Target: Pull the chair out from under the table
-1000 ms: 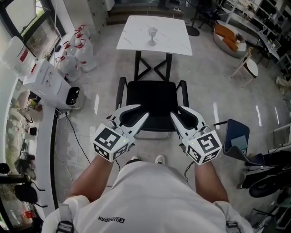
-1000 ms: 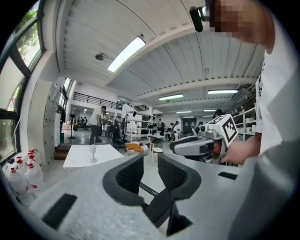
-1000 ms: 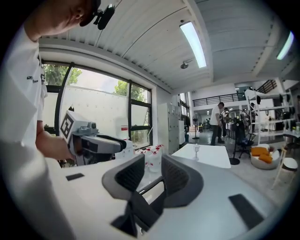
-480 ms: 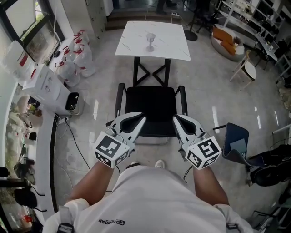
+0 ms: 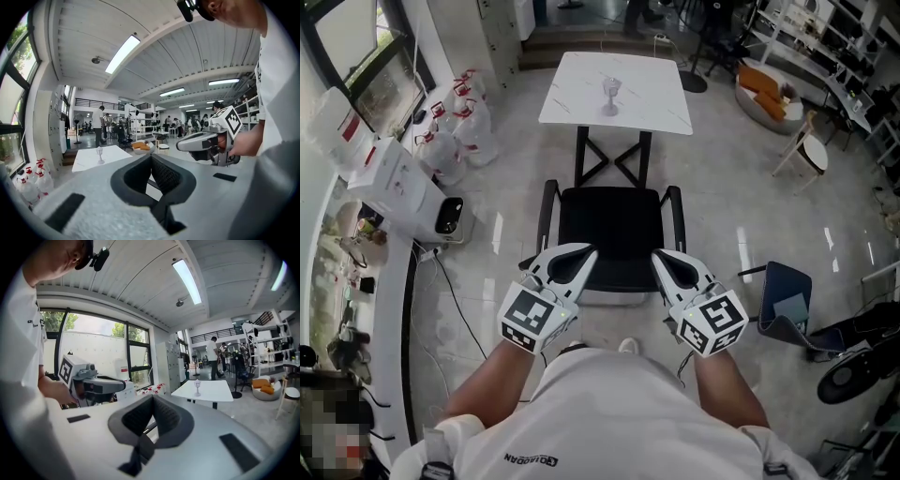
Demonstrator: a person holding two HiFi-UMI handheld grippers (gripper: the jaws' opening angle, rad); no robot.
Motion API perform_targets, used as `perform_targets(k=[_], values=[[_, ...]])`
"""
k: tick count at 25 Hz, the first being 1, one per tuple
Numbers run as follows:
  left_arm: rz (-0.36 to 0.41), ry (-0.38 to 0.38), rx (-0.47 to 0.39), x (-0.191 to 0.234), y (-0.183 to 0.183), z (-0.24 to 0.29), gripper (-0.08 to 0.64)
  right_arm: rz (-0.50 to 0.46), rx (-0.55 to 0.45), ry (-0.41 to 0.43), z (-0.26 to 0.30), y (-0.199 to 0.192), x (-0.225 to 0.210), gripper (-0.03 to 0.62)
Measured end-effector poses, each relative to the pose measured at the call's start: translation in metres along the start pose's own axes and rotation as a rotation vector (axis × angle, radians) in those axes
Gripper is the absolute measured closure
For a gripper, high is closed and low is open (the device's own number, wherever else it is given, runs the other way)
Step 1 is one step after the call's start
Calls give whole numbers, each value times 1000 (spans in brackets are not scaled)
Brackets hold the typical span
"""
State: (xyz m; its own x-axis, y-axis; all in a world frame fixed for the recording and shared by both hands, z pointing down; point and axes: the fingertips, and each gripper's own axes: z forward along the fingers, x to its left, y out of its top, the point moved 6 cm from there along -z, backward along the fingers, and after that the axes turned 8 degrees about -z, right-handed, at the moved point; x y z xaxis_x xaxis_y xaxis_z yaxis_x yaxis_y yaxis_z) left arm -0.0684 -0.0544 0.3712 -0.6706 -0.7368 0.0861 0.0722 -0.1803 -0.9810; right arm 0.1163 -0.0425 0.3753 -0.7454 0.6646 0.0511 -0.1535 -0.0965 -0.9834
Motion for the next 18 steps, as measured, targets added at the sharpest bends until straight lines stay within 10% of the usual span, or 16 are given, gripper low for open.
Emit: perform_targets(k=[18], values=[[-21, -8, 14, 3, -3, 3, 551, -3, 11, 26, 4, -4, -1, 589]])
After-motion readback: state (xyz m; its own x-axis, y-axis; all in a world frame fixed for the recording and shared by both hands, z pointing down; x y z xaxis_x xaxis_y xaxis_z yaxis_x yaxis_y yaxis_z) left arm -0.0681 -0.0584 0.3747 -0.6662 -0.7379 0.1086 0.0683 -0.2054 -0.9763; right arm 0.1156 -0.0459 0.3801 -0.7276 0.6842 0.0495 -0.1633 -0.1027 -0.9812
